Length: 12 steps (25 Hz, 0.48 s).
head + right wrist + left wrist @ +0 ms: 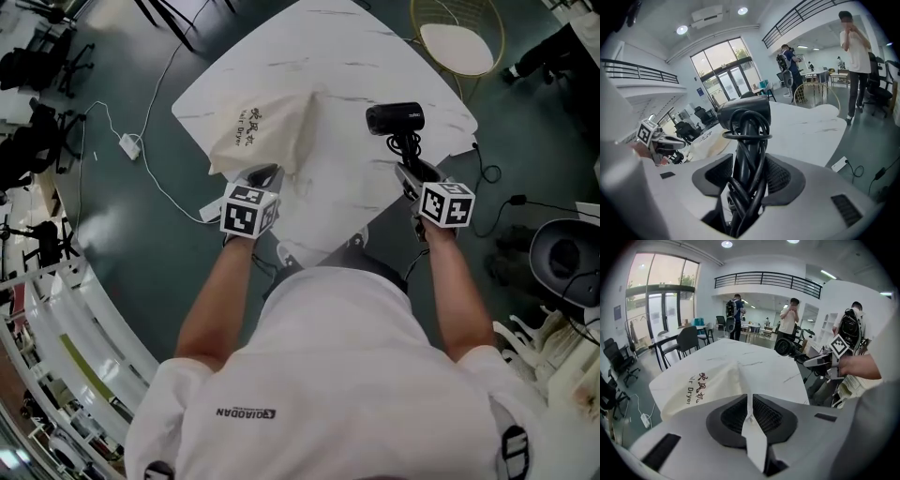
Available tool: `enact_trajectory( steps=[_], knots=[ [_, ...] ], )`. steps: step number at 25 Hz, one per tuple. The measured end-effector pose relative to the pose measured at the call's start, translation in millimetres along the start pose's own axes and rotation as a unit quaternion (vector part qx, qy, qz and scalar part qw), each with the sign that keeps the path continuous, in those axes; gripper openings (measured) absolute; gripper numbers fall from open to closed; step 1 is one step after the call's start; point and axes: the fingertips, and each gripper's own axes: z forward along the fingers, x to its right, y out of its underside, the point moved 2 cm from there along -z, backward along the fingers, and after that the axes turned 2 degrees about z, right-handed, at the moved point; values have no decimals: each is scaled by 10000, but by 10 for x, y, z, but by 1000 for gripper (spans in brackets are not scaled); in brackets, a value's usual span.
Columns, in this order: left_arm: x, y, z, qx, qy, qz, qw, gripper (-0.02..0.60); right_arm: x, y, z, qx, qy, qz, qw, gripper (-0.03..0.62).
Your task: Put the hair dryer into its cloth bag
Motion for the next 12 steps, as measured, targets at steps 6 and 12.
enact_trajectory(
  steps=[6,12],
  knots=[
    [-69,-95,363,-255,20,224,9994,108,-213,221,-189,54,-47,75,9999,224],
    [-141,-50,796,-655,-156,310,9973,164,-388,363,-289,154,-108,167,9997,224]
  ],
)
